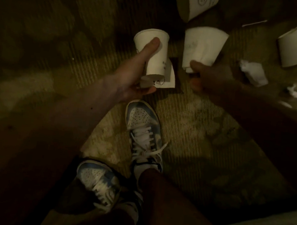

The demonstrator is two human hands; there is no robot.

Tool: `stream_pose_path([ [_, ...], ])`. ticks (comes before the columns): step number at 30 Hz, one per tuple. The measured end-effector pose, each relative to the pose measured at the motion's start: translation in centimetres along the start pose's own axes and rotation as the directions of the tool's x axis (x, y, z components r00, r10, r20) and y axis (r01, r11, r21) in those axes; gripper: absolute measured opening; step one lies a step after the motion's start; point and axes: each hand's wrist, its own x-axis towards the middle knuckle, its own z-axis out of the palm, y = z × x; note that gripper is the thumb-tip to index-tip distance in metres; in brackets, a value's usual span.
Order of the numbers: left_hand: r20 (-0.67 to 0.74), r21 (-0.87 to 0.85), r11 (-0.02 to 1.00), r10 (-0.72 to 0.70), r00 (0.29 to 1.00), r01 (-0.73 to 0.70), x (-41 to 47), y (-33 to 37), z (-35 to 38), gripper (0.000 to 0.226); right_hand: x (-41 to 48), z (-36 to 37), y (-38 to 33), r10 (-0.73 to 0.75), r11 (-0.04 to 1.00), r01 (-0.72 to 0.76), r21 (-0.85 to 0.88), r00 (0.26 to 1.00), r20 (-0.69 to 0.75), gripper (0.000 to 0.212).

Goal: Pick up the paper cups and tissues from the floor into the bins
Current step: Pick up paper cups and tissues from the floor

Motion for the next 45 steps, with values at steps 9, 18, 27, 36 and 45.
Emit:
stream_pose_path([
  [9,-0.098,0.115,0.984,0.149,0.984,-0.137,-17.6,3.1,-3.8,0.061,-14.9,0.8,-8.5,-0.067,0.886,0.213,-0.413,0.938,0.34,0.041],
  [18,-0.26,-0.244,0.836,0.431,0.864,-0.491,-39.4,-2.6,-13.7,0.057,-34.8,12.6,-12.8,-0.215,0.624,0.617,-0.48,0.726,0.654,0.03],
  [27,-0.537,-0.551,0.687,0.143,0.831,-0.474,-41.3,-17.4,-20.0,0.068,-40.7,25.4,0.4,0.083,0.518,0.508,-0.688,0.771,0.632,0.042],
  [36,-0.344,-0.834,0.488,-0.093,0.934,-0.259,-35.5,-23.4,-21.5,0.082,-38.8,29.8,5.5,0.225,0.354,0.414,-0.839,0.833,0.506,0.035],
  [45,-0.425,-0.707,0.697,-0.281,0.861,-0.122,-33.5,-24.3,-22.5,0.049,-39.4,32.2,2.4,0.296,0.24,0.502,-0.831,0.778,0.555,0.019],
])
